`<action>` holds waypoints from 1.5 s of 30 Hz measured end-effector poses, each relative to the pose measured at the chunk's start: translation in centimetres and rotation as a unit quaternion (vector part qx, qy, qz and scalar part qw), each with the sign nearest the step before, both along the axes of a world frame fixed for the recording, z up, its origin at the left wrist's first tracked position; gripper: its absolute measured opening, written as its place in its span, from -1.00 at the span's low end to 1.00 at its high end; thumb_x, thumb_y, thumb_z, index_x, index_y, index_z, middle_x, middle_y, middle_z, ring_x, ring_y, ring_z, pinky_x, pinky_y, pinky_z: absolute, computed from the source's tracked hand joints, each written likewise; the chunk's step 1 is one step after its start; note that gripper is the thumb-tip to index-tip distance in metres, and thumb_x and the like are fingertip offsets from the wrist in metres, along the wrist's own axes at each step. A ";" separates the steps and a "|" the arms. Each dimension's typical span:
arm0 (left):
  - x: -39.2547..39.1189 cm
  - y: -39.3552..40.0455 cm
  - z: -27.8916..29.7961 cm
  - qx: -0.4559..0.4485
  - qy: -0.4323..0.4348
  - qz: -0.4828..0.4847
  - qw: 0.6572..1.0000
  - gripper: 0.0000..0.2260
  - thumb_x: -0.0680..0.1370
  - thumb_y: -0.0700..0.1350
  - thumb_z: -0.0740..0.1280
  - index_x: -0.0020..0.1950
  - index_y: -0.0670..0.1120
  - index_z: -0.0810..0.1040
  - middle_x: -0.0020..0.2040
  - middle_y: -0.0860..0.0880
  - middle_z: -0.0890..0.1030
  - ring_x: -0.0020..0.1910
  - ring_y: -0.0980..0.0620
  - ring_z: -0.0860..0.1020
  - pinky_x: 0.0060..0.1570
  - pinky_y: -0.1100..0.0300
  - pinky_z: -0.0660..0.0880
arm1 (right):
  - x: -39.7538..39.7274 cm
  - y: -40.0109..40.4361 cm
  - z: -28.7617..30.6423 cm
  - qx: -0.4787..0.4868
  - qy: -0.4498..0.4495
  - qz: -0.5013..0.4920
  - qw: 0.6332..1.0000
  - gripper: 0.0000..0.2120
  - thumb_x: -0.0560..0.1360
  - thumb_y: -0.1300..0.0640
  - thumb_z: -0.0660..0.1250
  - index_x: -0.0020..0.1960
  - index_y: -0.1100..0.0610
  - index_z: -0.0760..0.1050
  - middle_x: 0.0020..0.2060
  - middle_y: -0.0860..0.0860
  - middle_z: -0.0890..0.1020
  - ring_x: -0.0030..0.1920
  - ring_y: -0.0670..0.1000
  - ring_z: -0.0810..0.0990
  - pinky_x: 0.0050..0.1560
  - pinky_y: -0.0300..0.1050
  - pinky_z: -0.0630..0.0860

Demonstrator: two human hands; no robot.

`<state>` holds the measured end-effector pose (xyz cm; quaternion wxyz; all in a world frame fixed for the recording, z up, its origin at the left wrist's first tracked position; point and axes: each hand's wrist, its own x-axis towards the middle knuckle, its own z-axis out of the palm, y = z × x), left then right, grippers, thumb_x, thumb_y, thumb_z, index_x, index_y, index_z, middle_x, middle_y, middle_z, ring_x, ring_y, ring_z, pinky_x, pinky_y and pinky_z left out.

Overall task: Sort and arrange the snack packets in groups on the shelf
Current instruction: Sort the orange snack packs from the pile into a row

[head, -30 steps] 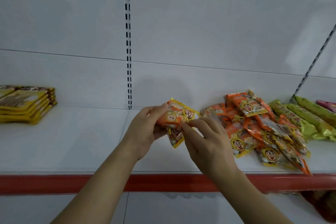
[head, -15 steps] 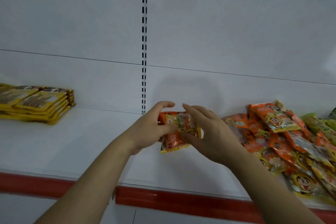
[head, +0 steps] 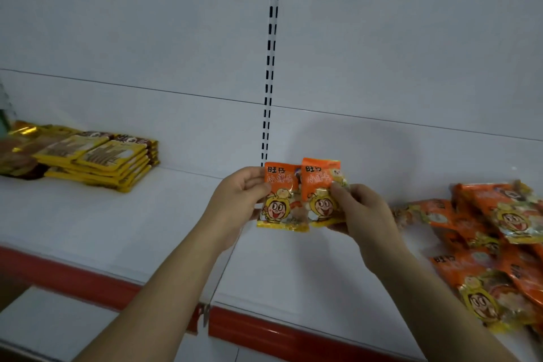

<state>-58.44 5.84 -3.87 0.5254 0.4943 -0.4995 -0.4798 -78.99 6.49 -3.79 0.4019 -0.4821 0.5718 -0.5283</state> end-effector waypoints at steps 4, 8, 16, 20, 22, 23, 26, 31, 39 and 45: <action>1.6 -0.7 0.0 0.001 0.017 0.006 1.000 -0.76 0.67 -0.25 0.28 0.29 -0.06 0.60 0.08 -0.04 0.74 -0.01 -0.03 0.73 -0.13 0.08 0.64 | 3.3 -0.4 -0.2 -0.011 0.087 -0.002 0.996 -0.75 0.57 -0.07 0.35 -0.08 0.11 0.56 -0.20 -0.01 0.69 -0.15 -0.01 0.68 -0.19 -0.04 0.59; 4.0 -1.6 -0.2 0.024 0.055 0.022 0.998 -0.81 0.69 -0.06 0.29 0.27 0.01 0.60 0.07 -0.06 0.74 0.03 -0.07 0.73 0.04 -0.04 0.67 | 7.6 -1.2 -0.1 0.003 0.105 0.037 0.994 -0.76 0.56 -0.11 0.36 -0.05 0.07 0.53 -0.17 -0.05 0.68 -0.15 -0.06 0.67 -0.21 -0.14 0.56; 13.1 -4.4 -0.7 -0.015 -0.301 0.026 0.953 -0.57 0.68 0.16 0.22 0.49 -0.01 0.37 0.32 -0.01 0.60 0.23 -0.03 0.62 0.14 0.07 0.58 | 19.4 -5.1 -1.1 0.025 0.108 0.015 0.994 -0.74 0.52 -0.03 0.42 -0.07 0.17 0.49 -0.18 0.10 0.66 -0.14 0.10 0.68 -0.09 0.18 0.66; 17.8 -5.7 -1.4 -0.028 -0.454 0.035 0.890 -0.57 0.67 0.15 0.23 0.47 -0.04 0.36 0.27 -0.05 0.63 0.20 -0.08 0.62 0.06 0.08 0.55 | 24.5 -7.4 -2.0 0.053 0.109 -0.005 0.993 -0.75 0.51 0.00 0.42 -0.10 0.18 0.50 -0.21 0.11 0.65 -0.22 0.08 0.63 -0.24 0.00 0.57; 19.5 -5.9 -1.9 -0.035 -0.479 0.016 0.877 -0.51 0.67 0.16 0.23 0.54 -0.02 0.25 0.20 -0.06 0.66 0.11 -0.10 0.64 -0.02 0.06 0.55 | 26.2 -8.1 -2.5 0.063 0.129 -0.013 0.990 -0.77 0.50 0.00 0.42 -0.13 0.16 0.50 -0.28 0.05 0.61 -0.28 0.03 0.56 -0.33 -0.10 0.46; 20.3 -6.0 -2.2 -0.038 -0.478 0.001 0.877 -0.46 0.66 0.16 0.24 0.57 0.00 0.19 0.19 -0.06 0.66 0.10 -0.10 0.64 -0.02 0.04 0.57 | 26.9 -8.5 -2.6 0.065 0.139 -0.019 0.988 -0.78 0.50 0.01 0.41 -0.14 0.15 0.50 -0.30 0.02 0.59 -0.28 0.02 0.54 -0.33 -0.12 0.43; 22.1 -6.6 -2.8 -0.046 -0.488 -0.039 0.871 -0.39 0.60 0.16 0.34 0.57 0.00 0.22 0.29 -0.09 0.60 0.20 -0.13 0.60 0.10 0.03 0.56 | 28.3 -9.4 -2.6 0.071 0.135 -0.049 0.987 -0.80 0.50 0.02 0.40 -0.11 0.16 0.54 -0.26 0.04 0.63 -0.18 0.06 0.60 -0.19 -0.03 0.53; 23.2 -7.2 -3.3 -0.074 -0.546 -0.061 0.832 -0.35 0.60 -0.02 0.39 0.62 -0.06 0.18 0.48 -0.13 0.37 0.41 -0.17 0.45 0.32 -0.01 0.47 | 29.3 -9.6 -2.6 0.064 0.202 -0.044 0.976 -0.77 0.53 -0.01 0.35 -0.22 0.11 0.59 -0.34 -0.02 0.66 -0.21 0.03 0.62 -0.16 -0.03 0.56; 23.4 -6.4 -3.3 -0.114 -0.619 -0.098 0.771 -0.53 0.64 -0.05 0.29 0.53 -0.10 0.29 0.51 -0.16 0.29 0.47 -0.17 0.31 0.38 0.01 0.36 | 29.7 -8.5 -1.8 0.076 0.324 0.017 0.943 -0.65 0.50 -0.05 0.39 -0.41 0.06 0.48 -0.42 -0.01 0.58 -0.34 -0.02 0.53 -0.31 -0.13 0.41; 23.6 -5.2 -3.3 -0.114 -0.659 -0.098 0.737 -0.66 0.66 -0.16 0.24 0.44 -0.13 0.37 0.48 -0.17 0.30 0.36 -0.15 0.41 0.24 0.03 0.45 | 29.1 -7.5 -2.0 0.057 0.375 0.047 0.924 -0.60 0.49 -0.10 0.40 0.22 0.09 0.44 0.03 -0.03 0.55 0.07 0.05 0.56 -0.10 -0.12 0.39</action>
